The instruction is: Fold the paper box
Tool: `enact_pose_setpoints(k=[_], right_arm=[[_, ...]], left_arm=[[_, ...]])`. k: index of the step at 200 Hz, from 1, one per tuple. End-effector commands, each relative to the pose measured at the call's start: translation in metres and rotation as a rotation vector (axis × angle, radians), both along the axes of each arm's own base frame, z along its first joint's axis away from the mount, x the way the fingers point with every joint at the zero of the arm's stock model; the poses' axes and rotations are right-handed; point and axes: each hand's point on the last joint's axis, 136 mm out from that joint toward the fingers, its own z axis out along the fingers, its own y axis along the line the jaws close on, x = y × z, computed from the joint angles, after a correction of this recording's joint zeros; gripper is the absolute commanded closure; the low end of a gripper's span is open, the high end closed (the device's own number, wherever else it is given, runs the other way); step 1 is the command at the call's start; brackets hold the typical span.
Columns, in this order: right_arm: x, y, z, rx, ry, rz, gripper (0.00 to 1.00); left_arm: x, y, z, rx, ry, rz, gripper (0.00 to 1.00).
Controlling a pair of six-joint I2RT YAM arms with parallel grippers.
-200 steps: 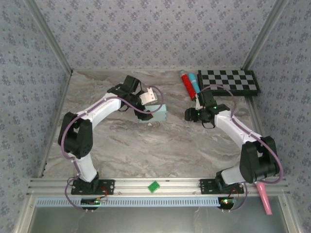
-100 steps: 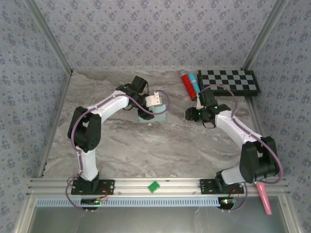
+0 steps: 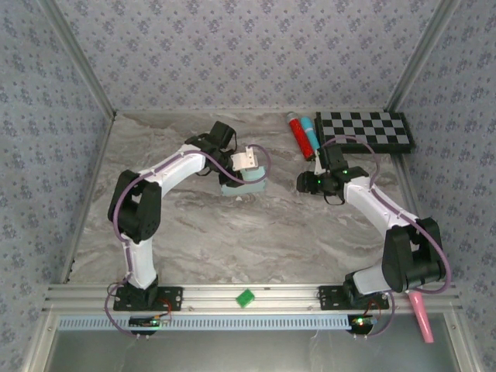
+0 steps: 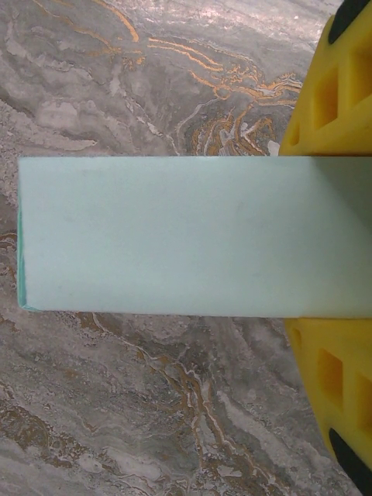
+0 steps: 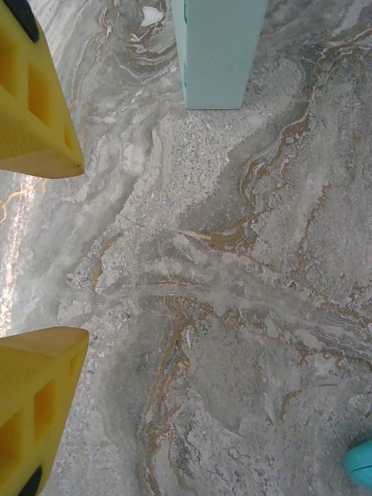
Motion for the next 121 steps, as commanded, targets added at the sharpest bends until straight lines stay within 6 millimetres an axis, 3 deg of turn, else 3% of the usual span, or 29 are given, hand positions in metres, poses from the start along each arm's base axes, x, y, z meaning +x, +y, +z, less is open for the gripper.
enact_pose_setpoints(k=[1, 73, 121], right_arm=[[-0.004, -0.006, 0.000, 0.000, 0.004, -0.022, 0.45], [-0.003, -0.007, -0.002, 0.003, 0.004, -0.031, 0.45], [-0.002, -0.008, -0.003, 0.004, 0.003, -0.037, 0.45]], left_arm=[[-0.001, 0.000, 0.008, 0.011, -0.036, -0.009, 0.59], [0.036, 0.024, 0.036, 0.081, -0.406, 0.169, 0.60], [0.044, 0.036, 0.029, 0.170, -0.589, 0.262, 0.60]])
